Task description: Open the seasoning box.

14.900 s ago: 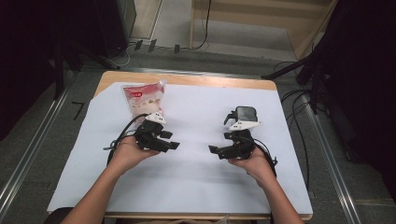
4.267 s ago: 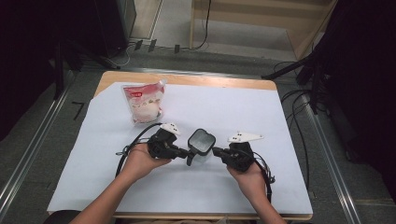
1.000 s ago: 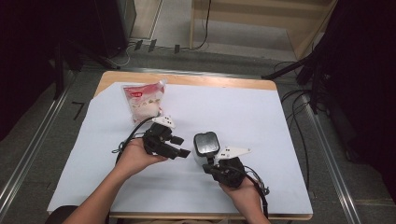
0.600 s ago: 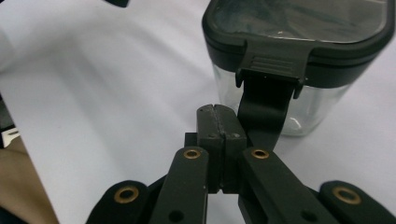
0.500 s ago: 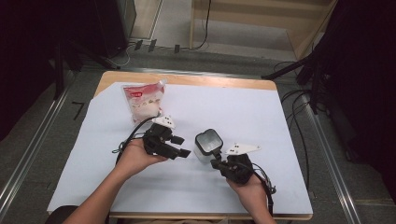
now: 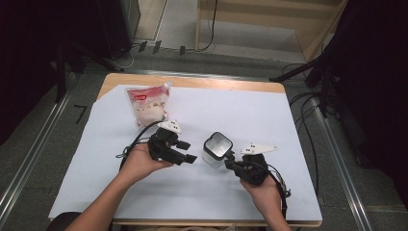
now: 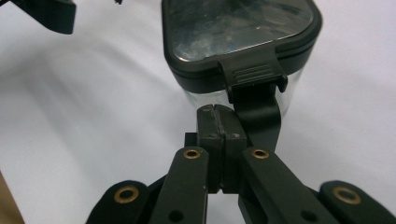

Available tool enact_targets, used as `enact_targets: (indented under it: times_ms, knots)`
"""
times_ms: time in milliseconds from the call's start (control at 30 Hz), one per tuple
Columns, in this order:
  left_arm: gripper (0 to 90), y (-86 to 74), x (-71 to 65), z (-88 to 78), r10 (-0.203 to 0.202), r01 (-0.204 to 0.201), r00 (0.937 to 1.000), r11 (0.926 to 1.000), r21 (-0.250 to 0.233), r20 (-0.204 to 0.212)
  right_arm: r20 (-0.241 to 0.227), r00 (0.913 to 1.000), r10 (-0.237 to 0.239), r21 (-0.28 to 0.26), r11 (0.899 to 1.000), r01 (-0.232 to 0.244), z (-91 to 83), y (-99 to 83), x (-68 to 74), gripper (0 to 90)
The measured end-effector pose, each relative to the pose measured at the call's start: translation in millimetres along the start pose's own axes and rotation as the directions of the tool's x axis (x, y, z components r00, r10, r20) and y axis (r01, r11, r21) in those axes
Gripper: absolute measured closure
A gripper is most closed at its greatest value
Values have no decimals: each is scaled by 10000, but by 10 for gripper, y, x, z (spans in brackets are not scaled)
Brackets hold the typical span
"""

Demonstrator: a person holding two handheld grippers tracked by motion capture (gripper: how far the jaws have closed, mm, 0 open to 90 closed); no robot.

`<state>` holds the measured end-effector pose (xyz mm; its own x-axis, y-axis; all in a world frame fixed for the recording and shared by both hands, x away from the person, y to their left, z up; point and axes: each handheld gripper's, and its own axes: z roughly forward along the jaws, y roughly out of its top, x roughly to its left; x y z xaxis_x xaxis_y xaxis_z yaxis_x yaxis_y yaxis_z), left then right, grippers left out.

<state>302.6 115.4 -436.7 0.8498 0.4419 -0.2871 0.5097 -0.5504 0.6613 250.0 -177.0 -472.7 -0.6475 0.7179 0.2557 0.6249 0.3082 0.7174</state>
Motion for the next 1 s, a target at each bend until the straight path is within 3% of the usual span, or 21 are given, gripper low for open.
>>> enact_targets:
  times_ms: [200,300,400,733,1000]
  knots:
    - [379,2,9,16,-103,103,9999,9998,-183,12,250,9995,182,16,9998,-183,-41,17,-123,900]
    - [364,4,10,23,-91,91,9999,10000,-29,-43,322,9990,312,31,9995,-313,-71,27,-178,900]
    - [355,5,16,46,-103,104,9999,9999,-80,129,369,9983,443,33,9990,-444,-101,34,-233,900]
    - [266,70,8,145,225,-221,9994,9997,-136,275,609,9957,704,75,9975,-710,-146,80,-439,900]
    - [249,187,31,277,274,-265,9962,9996,-113,828,878,9942,617,-6,9981,-619,-120,120,-501,900]
